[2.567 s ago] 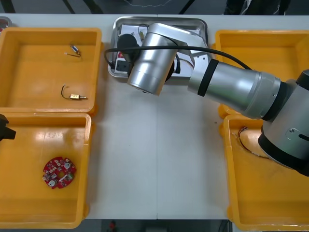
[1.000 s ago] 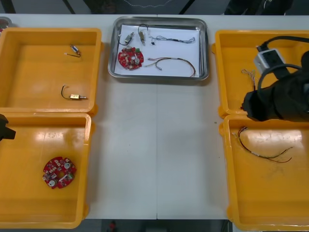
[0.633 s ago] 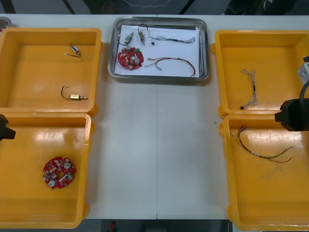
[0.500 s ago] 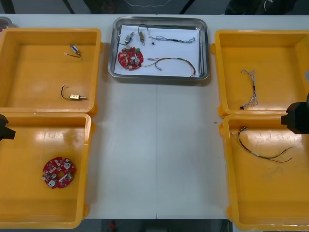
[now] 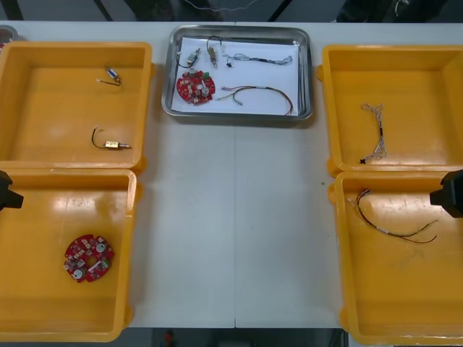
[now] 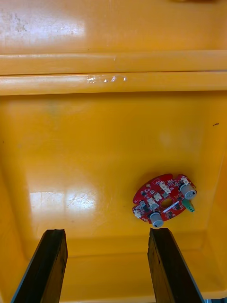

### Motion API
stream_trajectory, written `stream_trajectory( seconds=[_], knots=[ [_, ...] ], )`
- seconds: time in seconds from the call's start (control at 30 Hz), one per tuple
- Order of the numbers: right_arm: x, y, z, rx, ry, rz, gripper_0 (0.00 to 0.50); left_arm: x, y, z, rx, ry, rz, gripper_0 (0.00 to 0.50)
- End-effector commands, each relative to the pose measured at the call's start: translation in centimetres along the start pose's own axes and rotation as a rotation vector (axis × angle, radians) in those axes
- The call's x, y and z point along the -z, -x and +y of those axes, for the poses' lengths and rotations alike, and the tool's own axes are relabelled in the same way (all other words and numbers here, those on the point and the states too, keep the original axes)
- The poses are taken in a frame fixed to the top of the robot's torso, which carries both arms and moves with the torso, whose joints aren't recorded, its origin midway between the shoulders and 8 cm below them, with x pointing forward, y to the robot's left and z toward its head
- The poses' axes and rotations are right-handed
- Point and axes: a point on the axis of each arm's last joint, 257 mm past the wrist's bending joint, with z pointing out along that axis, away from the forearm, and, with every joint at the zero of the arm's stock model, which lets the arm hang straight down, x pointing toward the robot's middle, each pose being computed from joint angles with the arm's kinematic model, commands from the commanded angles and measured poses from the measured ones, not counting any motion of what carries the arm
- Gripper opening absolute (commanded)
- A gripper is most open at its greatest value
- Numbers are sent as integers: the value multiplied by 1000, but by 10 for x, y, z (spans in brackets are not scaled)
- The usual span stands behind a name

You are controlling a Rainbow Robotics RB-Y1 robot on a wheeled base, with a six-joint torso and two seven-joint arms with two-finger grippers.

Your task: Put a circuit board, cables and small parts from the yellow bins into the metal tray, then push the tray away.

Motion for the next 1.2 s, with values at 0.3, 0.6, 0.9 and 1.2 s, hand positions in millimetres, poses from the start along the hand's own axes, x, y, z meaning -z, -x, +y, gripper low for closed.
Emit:
stream_trajectory(
  seconds=[0.3,0.6,0.9,1.2],
  knots=[
    [3,-15,-21,-71,-31,33,500,13,1,16,-61,56,-13,500],
    [3,-16,-21,-72,-29,36,500,13,1,16,-61,56,-13,500],
    [3,-16,-21,-72,-29,36,500,13,1,16,-61,56,-13,500],
    [3,-16,-21,-72,-29,36,500,13,1,16,-61,56,-13,500]
  ],
)
